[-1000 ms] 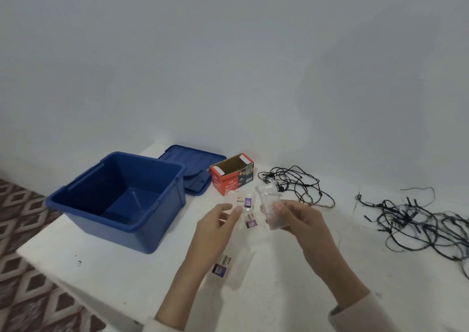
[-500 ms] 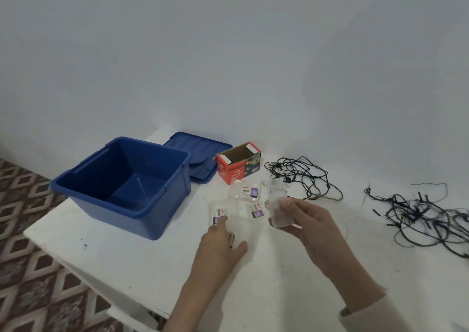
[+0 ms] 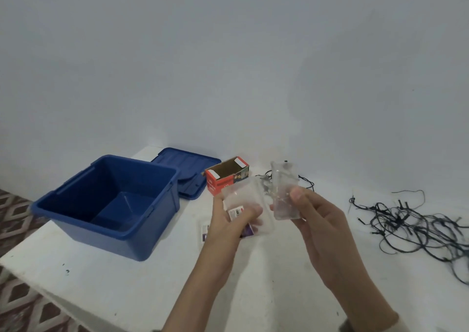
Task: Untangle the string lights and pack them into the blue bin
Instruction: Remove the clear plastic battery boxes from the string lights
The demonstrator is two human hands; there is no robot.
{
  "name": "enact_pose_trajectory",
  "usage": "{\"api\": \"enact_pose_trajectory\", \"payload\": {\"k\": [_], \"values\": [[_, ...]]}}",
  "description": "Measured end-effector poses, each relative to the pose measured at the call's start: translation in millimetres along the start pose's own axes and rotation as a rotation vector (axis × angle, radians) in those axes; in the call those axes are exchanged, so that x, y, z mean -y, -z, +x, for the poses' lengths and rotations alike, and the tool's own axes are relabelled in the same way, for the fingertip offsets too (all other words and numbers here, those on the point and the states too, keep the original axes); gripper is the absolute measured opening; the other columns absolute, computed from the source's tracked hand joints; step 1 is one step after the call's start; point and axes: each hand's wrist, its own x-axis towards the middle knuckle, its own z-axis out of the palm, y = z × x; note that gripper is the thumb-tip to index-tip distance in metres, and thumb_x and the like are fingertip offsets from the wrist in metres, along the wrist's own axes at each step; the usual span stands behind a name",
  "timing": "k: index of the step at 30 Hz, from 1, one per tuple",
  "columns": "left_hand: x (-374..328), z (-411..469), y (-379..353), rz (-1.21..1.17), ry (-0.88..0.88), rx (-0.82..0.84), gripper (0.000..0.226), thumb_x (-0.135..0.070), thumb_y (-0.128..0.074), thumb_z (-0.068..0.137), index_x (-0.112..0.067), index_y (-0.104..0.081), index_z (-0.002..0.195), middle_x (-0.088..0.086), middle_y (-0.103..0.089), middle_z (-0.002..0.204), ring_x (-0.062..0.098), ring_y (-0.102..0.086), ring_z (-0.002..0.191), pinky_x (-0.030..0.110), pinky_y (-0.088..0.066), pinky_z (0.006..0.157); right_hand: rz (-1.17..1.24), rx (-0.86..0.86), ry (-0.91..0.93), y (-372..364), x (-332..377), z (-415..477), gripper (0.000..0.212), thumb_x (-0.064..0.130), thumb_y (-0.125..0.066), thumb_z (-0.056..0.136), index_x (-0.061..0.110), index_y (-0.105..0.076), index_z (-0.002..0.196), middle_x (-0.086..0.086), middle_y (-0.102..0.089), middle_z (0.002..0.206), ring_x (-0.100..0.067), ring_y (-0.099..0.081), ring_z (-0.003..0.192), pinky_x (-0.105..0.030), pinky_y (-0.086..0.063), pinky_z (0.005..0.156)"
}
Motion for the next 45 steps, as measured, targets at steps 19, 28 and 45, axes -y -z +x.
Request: {"api": "enact_pose_trajectory", "payload": {"k": [19, 28, 45], "values": [[-21, -7, -34, -0.12, -0.102, -0.026, 0.041, -0.048, -0.044, 0.087, -0.034, -0.051, 0.125, -0.003, -0.062, 0.121, 0.016, -0.06, 0.113, 0.046, -0.045, 0.1, -0.544, -0.099, 0.213, 9, -1, -4, 0.015, 0.044, -0.062, 0.078, 0.032, -0.071, 0.082, 0.006, -0.071, 0.079, -0.017, -0.065, 0.076, -0.02, -0.047, 0.068], [-14, -2, -44, 0.004, -0.142, -0.003, 0.053, -0.059, -0.044, 0.082, -0.035, -0.038, 0.129, -0.007, -0.06, 0.12, 0.007, -0.062, 0.103, 0.023, -0.054, 0.073, -0.626, -0.044, 0.329, 15, -9, -1, 0.015, 0.046, -0.064, 0.08, 0.033, -0.066, 0.075, 0.009, -0.06, 0.081, -0.012, -0.06, 0.078, -0.014, -0.047, 0.07], [-9, -1, -56, -0.093, -0.102, 0.037, 0.03, -0.052, -0.041, 0.082, -0.047, -0.052, 0.11, -0.002, -0.066, 0.115, 0.017, -0.065, 0.103, 0.036, -0.054, 0.085, -0.692, -0.234, 0.482, 11, -16, -7, 0.028, 0.039, -0.054, 0.083, 0.017, -0.071, 0.08, 0.008, -0.06, 0.084, -0.011, -0.059, 0.08, -0.006, -0.04, 0.07]]}}
